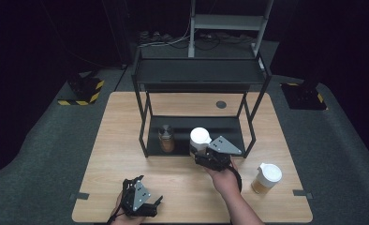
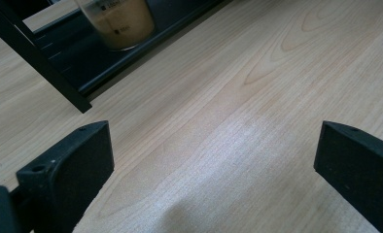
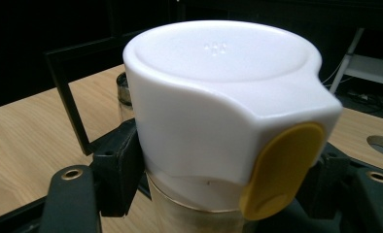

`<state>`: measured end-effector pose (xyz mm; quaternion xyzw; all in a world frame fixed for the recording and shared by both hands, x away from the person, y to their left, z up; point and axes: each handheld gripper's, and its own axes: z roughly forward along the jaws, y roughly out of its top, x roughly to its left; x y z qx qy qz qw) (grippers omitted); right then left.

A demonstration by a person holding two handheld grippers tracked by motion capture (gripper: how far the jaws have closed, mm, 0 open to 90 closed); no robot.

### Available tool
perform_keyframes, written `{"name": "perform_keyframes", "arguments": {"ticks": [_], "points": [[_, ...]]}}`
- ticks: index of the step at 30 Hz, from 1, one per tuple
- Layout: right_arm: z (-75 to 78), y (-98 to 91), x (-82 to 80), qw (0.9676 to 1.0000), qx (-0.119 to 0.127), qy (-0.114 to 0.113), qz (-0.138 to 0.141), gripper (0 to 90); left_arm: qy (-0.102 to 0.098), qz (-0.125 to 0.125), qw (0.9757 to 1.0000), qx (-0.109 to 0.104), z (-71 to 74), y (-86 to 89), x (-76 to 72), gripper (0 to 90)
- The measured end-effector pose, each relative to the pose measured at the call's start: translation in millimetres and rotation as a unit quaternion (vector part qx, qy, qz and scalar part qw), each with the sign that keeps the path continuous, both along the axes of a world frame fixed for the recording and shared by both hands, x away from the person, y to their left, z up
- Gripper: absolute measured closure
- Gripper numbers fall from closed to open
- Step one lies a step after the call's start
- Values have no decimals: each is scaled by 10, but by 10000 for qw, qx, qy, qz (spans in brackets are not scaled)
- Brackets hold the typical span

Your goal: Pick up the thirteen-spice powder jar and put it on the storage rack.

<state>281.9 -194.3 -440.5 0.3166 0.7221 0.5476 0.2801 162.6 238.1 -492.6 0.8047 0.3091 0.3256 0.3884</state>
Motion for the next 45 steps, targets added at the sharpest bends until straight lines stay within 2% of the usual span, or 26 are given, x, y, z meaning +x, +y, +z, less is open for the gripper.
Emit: {"name": "perform_keyframes", "arguments": {"ticks": [27, 45], "points": [[-48, 335, 331, 9998, -37, 70, -202, 300, -43, -47, 10000, -76, -17, 32, -12, 12], [-105, 486, 482, 9994, -128, 162, -280, 300, -59, -64, 9999, -95, -20, 47, -15, 12]]}}
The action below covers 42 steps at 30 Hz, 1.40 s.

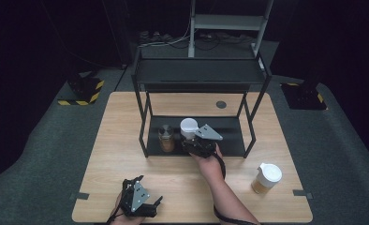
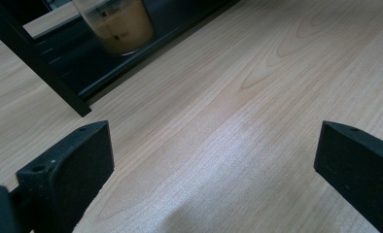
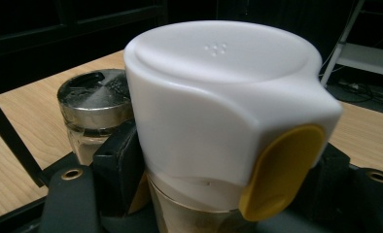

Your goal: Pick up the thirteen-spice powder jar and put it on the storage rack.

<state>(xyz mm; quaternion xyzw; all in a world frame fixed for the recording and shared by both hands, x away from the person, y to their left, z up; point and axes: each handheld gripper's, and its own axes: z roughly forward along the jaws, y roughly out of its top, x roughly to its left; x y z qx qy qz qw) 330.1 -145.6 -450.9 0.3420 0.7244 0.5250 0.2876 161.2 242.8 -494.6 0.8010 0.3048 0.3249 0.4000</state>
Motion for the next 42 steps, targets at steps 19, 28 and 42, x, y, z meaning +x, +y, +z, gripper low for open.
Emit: {"name": "perform_keyframes", "arguments": {"ticks": [19, 28, 42], "points": [[-78, 87, 121, 9998, -23, 157, -112, 300, -30, -36, 10000, 25, -4, 1, -8, 12], [-103, 85, 149, 9997, -8, 216, -151, 300, -32, -36, 10000, 23, -4, 2, -7, 12], [-139, 60, 169, 9996, 115, 228, -157, 299, -38, -38, 10000, -6, -11, 5, -10, 12]]}}
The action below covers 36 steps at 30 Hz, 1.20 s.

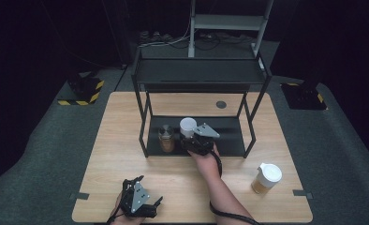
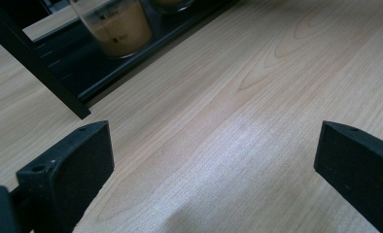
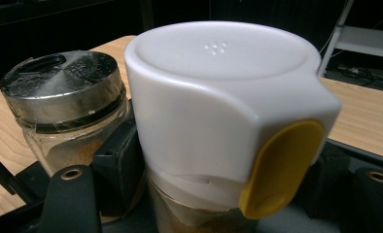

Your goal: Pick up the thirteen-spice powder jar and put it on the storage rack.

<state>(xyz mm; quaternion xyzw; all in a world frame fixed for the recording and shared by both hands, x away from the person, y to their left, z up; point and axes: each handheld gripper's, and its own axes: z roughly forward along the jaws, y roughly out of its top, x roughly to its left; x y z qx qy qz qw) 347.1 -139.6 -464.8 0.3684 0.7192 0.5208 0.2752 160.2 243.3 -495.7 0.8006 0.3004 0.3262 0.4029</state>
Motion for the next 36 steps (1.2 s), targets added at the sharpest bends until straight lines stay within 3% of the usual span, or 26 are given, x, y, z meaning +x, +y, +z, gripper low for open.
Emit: {"name": "perform_keyframes", "arguments": {"ticks": [4, 21, 36], "points": [[-34, -52, 8, 9999, 127, 33, 12, 298, -9, 0, 10000, 28, 2, -6, -3, 12], [0, -71, 45, 9998, 144, 141, 58, 287, -9, -5, 10000, 28, 2, -3, -3, 12], [3, -75, 30, 9995, 241, 216, -25, 91, -4, -6, 10000, 23, 3, -2, -1, 12]]}}
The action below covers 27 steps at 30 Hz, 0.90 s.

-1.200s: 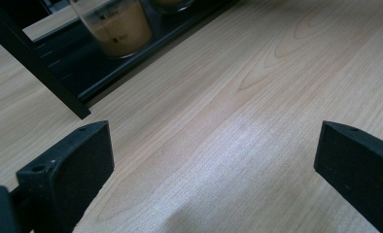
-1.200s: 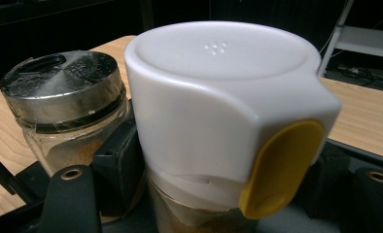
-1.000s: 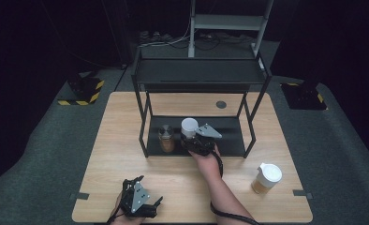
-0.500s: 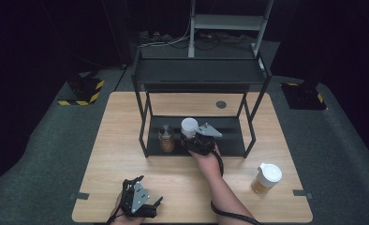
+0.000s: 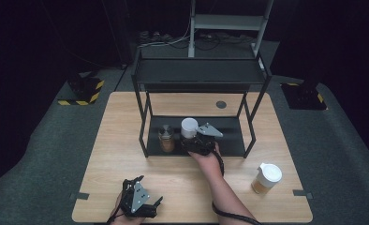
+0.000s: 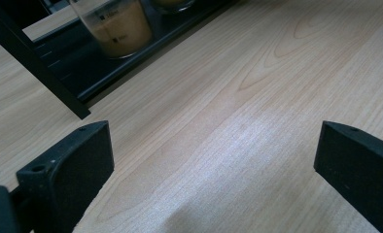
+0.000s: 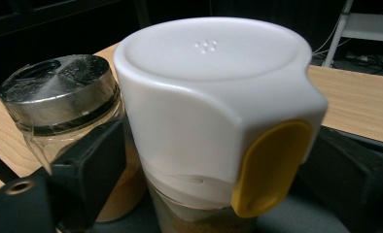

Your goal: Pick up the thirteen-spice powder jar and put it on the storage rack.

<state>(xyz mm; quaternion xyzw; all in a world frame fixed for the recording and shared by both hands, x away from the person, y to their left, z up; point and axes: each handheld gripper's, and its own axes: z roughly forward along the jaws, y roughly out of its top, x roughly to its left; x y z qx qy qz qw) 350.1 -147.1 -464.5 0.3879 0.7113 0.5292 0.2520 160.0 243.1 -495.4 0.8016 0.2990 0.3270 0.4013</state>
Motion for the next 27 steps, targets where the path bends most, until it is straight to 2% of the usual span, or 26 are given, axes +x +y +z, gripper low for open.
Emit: {"name": "perform_keyframes", "arguments": {"ticks": [8, 19, 27], "points": [[27, -22, -42, 10000, 56, -6, -5, 11, -1, -4, 10000, 5, 0, -1, 0, 12], [50, -96, -166, 10000, 47, -77, 29, 0, 16, -6, 10000, 22, 3, -11, 5, 12], [73, -153, -317, 9997, -21, -220, 39, 0, 14, -21, 10000, 56, 6, -18, 7, 12]]}}
